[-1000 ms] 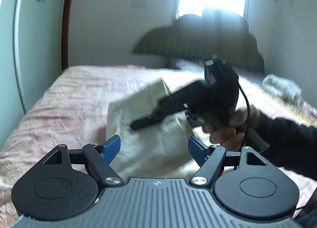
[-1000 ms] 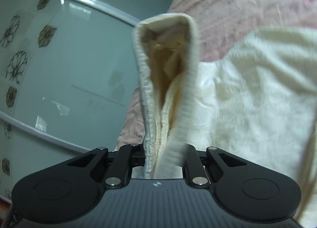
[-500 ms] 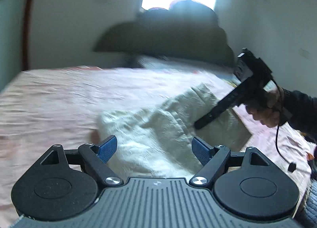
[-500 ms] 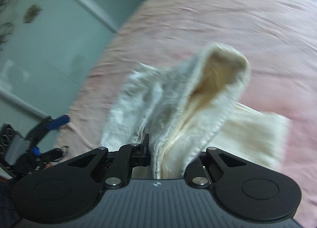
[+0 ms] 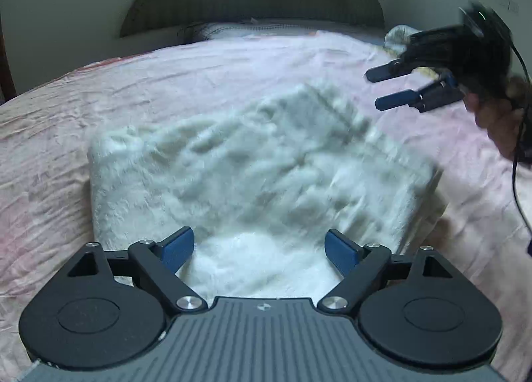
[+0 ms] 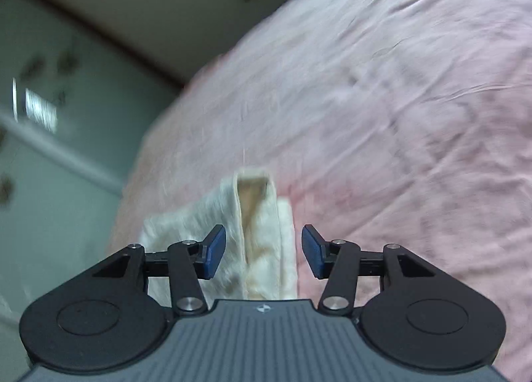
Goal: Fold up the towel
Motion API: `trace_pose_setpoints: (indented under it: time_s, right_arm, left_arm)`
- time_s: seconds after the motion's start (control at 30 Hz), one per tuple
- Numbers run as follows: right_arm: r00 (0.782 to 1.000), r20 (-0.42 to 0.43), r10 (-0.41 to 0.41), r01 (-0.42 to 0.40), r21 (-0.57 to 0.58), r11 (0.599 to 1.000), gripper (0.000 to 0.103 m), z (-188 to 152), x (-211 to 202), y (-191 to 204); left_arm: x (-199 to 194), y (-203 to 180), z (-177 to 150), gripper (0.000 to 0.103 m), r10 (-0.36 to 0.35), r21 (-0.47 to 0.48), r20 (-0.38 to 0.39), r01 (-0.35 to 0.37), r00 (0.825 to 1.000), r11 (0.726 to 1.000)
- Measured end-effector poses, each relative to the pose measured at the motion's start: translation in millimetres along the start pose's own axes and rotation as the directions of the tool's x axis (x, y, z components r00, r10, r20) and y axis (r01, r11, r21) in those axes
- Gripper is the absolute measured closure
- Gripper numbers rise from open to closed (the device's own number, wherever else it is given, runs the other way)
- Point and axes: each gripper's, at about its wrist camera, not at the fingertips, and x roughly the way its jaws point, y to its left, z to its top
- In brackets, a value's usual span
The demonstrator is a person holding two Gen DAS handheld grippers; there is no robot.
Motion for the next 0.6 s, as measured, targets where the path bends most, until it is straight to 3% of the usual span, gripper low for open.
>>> trace_pose_setpoints:
  time_s: [0.07,0.13,0.3,0.43,0.47,0.5,0.57,0.6]
  right_arm:
    - [0.989,-0.009,0.149,-0.148,0.041,0.988,0.053,-7.7,-7.9,2.2]
    - [0.979,-0.064,0.194,-0.192,0.035,0.981,0.052,-16.5,-1.9,10.5]
    - [0.992,-0.104,0.07,-0.068,0.023,0.997,0.052,-26.5,19.6,7.7]
    - [0.977,-0.172,0.128,-0.121,0.053,0.991,0.053,-34.3,23.8,-3.2]
    - [0.975,-0.186,0.123,-0.119,0.032,0.992,0.054,-39.0,26.5,-1.2]
    - [0.976,-0.193,0.099,-0.099,0.009,0.995,0.064,-41.8,29.9,2.1]
    - [0.974,-0.21,0.088,-0.092,-0.009,0.996,0.097,-45.7,38.6,1.8]
    - [0.975,-0.209,0.08,-0.09,-0.037,0.995,0.097,-46.8,37.7,4.2]
  left_arm:
    - [-6.8,6.5,11.9,0.014,-0.008,-0.013,0.048,0.009,0.999,1.0]
    - [-3.6,13.5,25.3,0.014,0.015,-0.039,0.062,-0.012,0.998,0.999]
    - [30.5,41.4,31.6,0.016,0.087,-0.186,-0.043,-0.094,0.995,0.978]
    - [37.1,34.5,20.4,0.012,0.113,-0.161,-0.035,-0.117,0.993,0.98]
    - [40.2,30.9,20.0,0.006,0.118,-0.138,-0.04,-0.123,0.992,0.983]
    - [42.9,28.3,20.1,0.002,0.117,-0.122,-0.048,-0.122,0.992,0.985]
    - [46.4,25.3,22.6,0.001,0.131,-0.111,-0.065,-0.138,0.989,0.984]
    - [46.1,25.5,24.5,0.001,0.129,-0.118,-0.073,-0.137,0.989,0.984]
